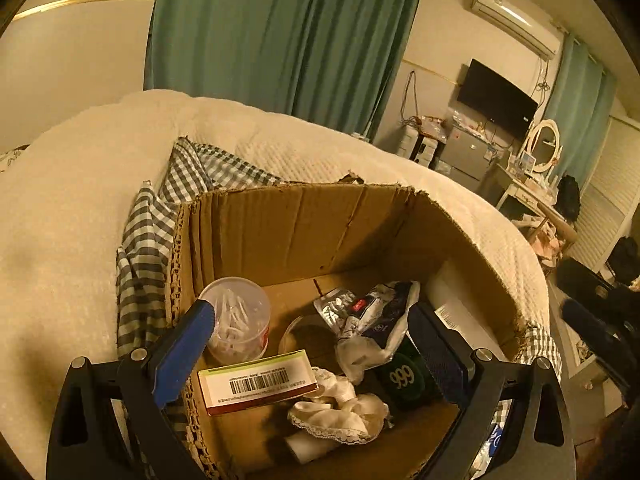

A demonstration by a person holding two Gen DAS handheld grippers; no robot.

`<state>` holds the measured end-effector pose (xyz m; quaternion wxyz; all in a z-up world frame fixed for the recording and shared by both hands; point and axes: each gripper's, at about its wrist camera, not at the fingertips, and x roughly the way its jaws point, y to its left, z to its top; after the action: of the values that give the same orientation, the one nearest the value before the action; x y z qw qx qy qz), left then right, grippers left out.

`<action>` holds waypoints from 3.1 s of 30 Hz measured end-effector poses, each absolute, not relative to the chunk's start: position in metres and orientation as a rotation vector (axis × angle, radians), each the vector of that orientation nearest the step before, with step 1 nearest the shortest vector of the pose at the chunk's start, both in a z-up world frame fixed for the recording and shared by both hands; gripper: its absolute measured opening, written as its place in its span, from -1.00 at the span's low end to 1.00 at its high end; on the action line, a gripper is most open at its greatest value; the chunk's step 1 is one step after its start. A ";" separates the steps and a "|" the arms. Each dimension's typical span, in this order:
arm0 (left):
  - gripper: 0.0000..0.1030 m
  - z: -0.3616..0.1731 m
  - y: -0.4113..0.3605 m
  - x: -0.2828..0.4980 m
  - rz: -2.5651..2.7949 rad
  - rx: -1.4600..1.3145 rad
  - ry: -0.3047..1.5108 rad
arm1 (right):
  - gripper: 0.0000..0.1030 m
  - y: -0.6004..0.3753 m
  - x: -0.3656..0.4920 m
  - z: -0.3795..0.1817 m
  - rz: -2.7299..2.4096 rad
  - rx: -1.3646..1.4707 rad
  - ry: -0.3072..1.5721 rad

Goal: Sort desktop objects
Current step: 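Move both grippers back over the pile of items, then grasp the black plastic cup with the left gripper while the right grasps the toothpaste tube, then carry both items into the cardboard box and open both grippers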

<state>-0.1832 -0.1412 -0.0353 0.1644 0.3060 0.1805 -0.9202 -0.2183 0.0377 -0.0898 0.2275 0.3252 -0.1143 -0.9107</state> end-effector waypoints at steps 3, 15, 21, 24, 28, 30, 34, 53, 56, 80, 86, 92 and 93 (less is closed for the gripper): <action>0.93 -0.027 -0.138 -0.176 -2.644 0.826 0.543 | 0.39 0.068 -0.190 -0.089 -2.597 0.893 -0.237; 1.00 0.003 -0.065 -0.137 -2.839 0.861 0.467 | 0.55 0.183 -0.098 -0.153 -2.738 1.209 -0.194; 1.00 -0.033 0.004 -0.098 -3.099 0.827 0.332 | 0.62 0.204 -0.068 -0.170 -2.742 1.260 -0.148; 1.00 -0.070 0.027 -0.103 -3.148 1.026 0.200 | 0.62 0.214 -0.059 -0.175 -2.776 1.275 -0.067; 1.00 -0.104 0.028 -0.136 -3.007 1.205 0.188 | 0.64 0.232 -0.053 -0.181 -2.766 1.293 -0.089; 1.00 -0.116 0.021 -0.147 -2.933 1.235 0.231 | 0.64 0.239 -0.054 -0.185 -2.732 1.303 -0.153; 1.00 -0.139 0.017 -0.162 -2.884 1.350 0.267 | 0.65 0.242 -0.070 -0.197 -2.676 1.298 -0.137; 1.00 -0.178 0.052 -0.208 -2.844 1.513 -0.255 | 0.65 0.199 -0.169 -0.223 -2.192 1.308 0.369; 1.00 -0.183 0.054 -0.218 -2.849 1.602 -0.216 | 0.65 0.186 -0.177 -0.237 -2.176 1.330 0.400; 0.60 -0.146 0.035 -0.188 -2.953 1.515 -0.126 | -0.54 0.166 -0.155 -0.256 -2.188 1.478 0.611; 0.60 -0.134 0.033 -0.179 -3.007 1.456 -0.060 | -0.54 0.178 -0.128 -0.231 -2.274 1.470 0.496; 0.60 -0.114 0.033 -0.172 -3.114 1.342 0.024 | -0.54 0.178 -0.114 -0.213 -2.330 1.492 0.384; 0.60 -0.110 0.033 -0.171 -3.119 1.331 0.042 | -0.54 0.176 -0.110 -0.211 -2.339 1.517 0.357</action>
<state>-0.1708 0.0326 -0.1101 -0.1245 0.3893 0.0123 -0.9126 -0.1101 0.1760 -0.2105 0.1645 0.5324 0.1254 -0.8208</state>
